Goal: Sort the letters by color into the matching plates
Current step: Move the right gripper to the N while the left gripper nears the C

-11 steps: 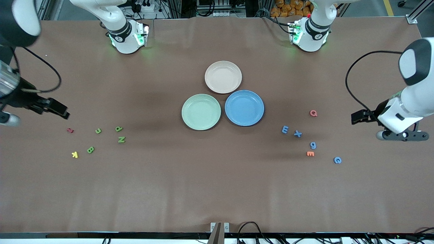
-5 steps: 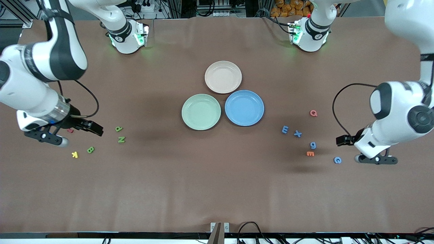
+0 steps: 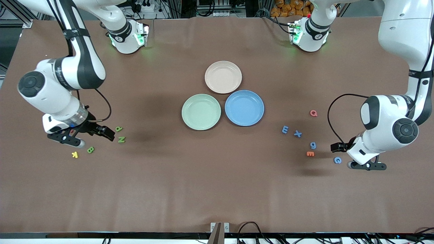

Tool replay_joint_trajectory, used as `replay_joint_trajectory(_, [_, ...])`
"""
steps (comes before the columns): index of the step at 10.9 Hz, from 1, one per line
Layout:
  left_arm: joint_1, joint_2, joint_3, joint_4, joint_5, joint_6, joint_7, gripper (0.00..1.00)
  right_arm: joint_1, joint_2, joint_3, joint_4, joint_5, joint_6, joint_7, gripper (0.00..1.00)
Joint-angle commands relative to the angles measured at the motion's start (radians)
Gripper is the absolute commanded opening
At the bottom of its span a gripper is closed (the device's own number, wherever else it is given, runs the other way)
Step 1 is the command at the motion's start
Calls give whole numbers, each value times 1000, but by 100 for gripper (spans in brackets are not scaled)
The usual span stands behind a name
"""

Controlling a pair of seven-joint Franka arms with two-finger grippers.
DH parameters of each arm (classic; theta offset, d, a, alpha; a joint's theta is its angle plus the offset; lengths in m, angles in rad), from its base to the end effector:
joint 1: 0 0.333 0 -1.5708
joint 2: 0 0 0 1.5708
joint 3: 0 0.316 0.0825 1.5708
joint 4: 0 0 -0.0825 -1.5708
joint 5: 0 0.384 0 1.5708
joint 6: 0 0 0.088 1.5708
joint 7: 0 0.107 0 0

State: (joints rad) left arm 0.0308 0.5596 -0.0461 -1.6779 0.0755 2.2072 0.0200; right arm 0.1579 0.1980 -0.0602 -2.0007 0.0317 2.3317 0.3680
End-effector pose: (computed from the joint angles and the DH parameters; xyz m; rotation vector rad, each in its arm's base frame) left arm 0.6752 -0.0045 0.2751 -3.1037 0.1155 0.0457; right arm 0.6006 0.0606 0.3736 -3.0601 0.4448 -0.1965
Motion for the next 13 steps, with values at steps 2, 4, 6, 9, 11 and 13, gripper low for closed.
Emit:
replay_joint_trajectory(2, [52, 108, 15, 14, 93, 181, 15, 100, -6, 66, 16, -47, -10, 67, 20, 100])
replay_joint_trajectory(4, [46, 115, 15, 12, 81, 181, 12, 100, -17, 115, 20, -47, -12, 132, 20, 100])
replay_joint_trajectory(6, [44, 120, 14, 14, 76, 181, 1, 100, -27, 173, 29, -47, -12, 205, 20, 100])
replay_joint_trajectory(9, [43, 146, 12, 15, 63, 187, -2, 100, -86, 218, 75, -47, -50, 233, 12, 100])
replay_joint_trajectory(11, [43, 148, 11, 15, 61, 187, -2, 98, -138, 236, 121, -47, -82, 235, 14, 100])
replay_joint_trajectory(13, [41, 157, 12, 18, 31, 187, 1, 94, -144, 254, 134, -47, -84, 236, 12, 100])
